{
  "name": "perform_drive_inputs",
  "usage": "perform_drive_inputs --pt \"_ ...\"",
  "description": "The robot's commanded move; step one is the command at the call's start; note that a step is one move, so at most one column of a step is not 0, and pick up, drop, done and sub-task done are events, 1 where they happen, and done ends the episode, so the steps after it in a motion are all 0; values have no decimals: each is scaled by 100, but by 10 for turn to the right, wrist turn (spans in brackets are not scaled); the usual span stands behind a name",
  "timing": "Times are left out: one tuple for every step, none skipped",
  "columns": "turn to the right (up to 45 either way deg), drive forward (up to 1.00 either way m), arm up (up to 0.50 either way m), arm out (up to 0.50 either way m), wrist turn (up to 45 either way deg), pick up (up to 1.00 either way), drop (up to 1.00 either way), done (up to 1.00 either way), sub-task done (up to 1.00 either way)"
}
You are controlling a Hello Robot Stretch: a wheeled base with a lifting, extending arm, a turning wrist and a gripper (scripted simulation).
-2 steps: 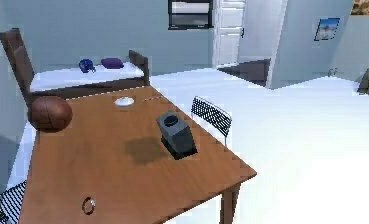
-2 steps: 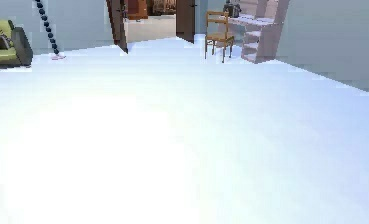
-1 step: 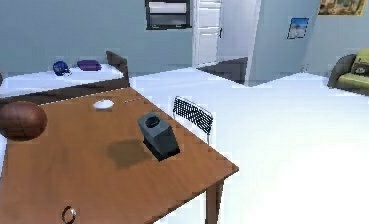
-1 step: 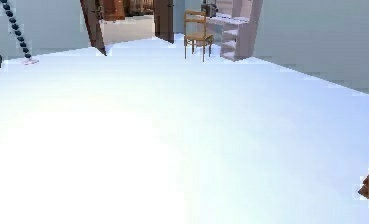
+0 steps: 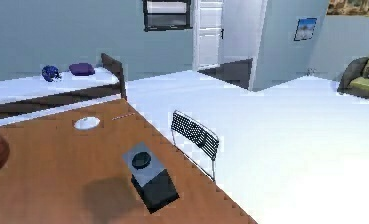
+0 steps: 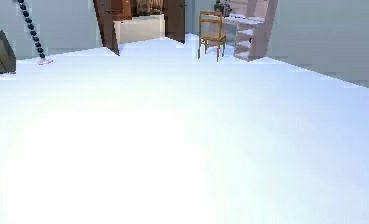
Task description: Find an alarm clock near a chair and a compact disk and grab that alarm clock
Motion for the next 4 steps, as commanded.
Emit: perform_drive_inputs --pt "-450 0 0 0 0 0 0 0 0" --pt "-450 0 0 0 0 0 0 0 0" --pt "-90 0 0 0 0 0 0 0 0" --pt "0 0 50 0 0 0 0 0 0"
